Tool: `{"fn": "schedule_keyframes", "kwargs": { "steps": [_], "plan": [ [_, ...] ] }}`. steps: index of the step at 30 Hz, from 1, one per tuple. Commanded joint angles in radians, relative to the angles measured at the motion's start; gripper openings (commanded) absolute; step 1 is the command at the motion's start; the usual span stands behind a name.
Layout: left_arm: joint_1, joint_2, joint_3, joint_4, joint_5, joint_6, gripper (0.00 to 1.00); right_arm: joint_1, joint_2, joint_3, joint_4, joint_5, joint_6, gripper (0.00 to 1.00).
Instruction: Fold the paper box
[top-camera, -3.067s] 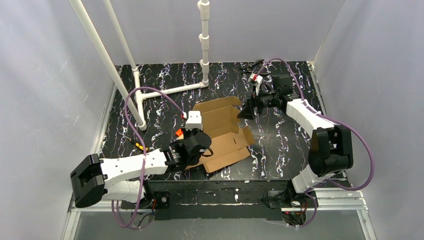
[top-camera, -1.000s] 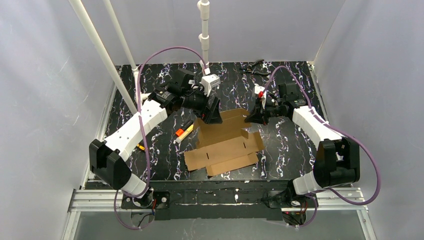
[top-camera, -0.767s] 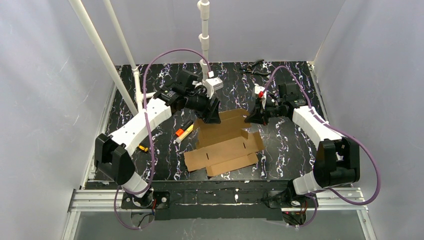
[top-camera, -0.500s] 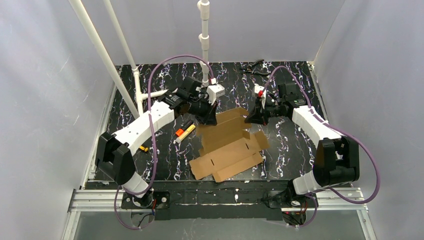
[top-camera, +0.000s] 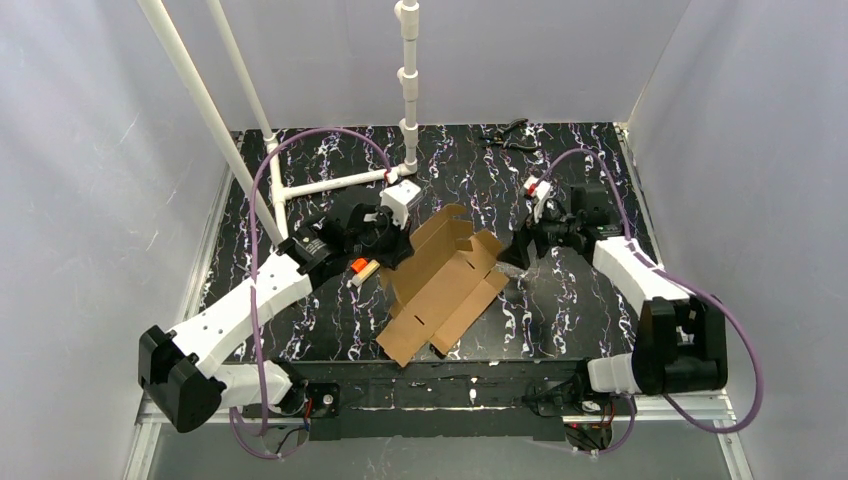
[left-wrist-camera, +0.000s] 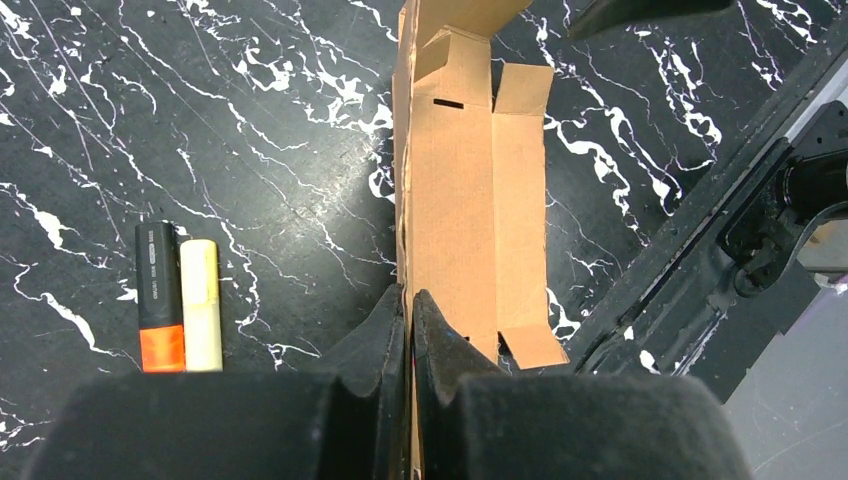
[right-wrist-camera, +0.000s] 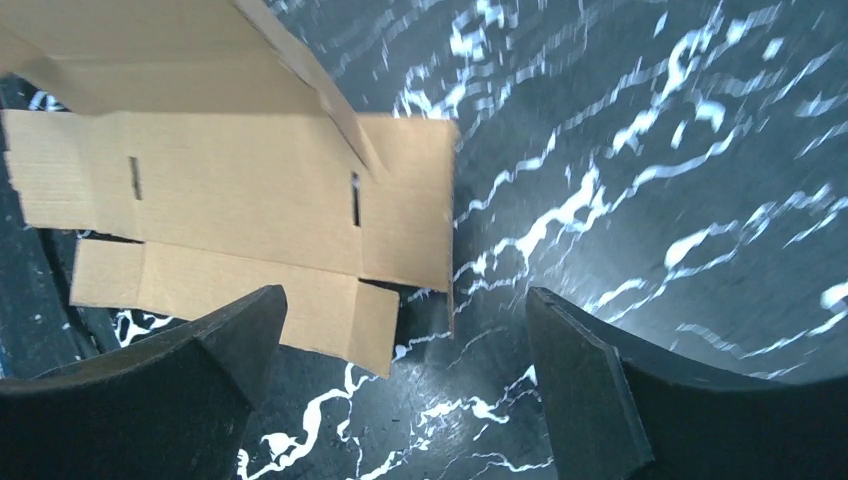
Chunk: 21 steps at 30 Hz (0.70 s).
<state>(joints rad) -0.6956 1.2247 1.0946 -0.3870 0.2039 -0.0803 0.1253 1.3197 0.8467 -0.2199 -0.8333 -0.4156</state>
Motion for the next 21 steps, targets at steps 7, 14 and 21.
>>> {"fn": "schedule_keyframes", "kwargs": {
  "steps": [7, 14, 21],
  "plan": [
    [-0.033, -0.014, -0.016, 0.018, -0.102, -0.036, 0.0, 0.008, 0.321, 0.132, 0.039, 0.01, 0.01, 0.8],
    [-0.035, 0.022, 0.025, -0.009, -0.095, -0.023, 0.0, 0.027, 0.351, 0.122, 0.081, -0.1, -0.003, 0.52],
    [-0.034, 0.094, 0.252, -0.166, -0.129, 0.11, 0.0, 0.094, 0.248, 0.119, 0.375, 0.03, 0.197, 0.01]
  ]
}}
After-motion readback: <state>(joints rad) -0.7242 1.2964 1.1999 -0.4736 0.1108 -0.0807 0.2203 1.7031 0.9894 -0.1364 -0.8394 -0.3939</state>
